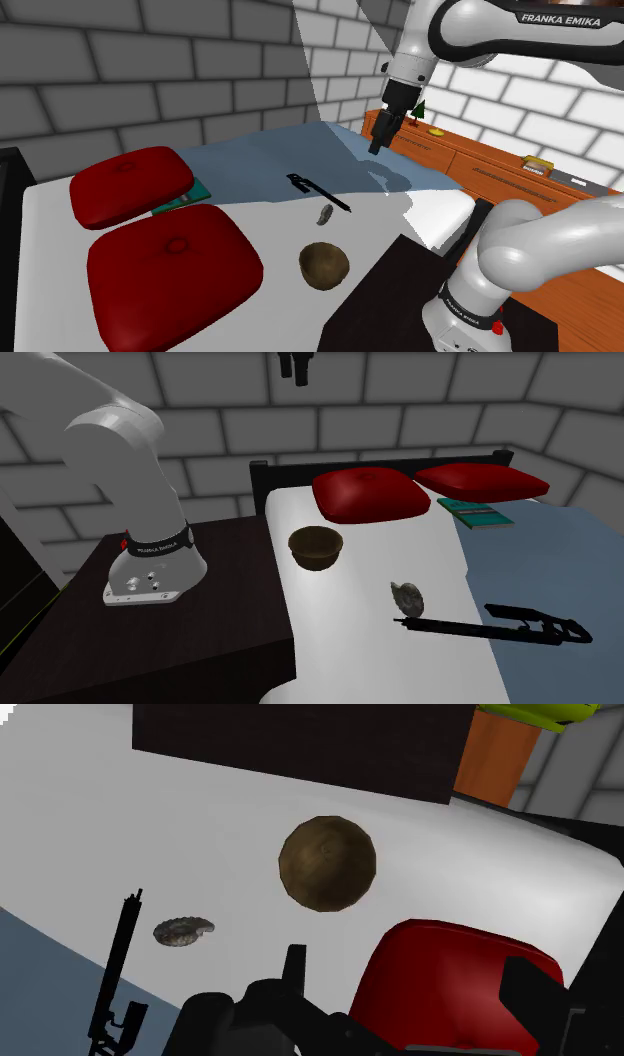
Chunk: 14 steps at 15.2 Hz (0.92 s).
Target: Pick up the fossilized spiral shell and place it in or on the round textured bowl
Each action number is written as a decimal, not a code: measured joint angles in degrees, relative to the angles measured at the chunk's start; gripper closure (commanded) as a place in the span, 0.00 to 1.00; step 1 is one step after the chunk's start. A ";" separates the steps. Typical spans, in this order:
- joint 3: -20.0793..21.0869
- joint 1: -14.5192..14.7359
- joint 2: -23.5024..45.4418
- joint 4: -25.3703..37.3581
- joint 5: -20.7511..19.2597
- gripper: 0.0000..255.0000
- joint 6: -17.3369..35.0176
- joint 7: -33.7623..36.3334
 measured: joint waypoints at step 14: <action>1.99 -4.60 21.23 -1.96 1.35 0.00 20.64 11.14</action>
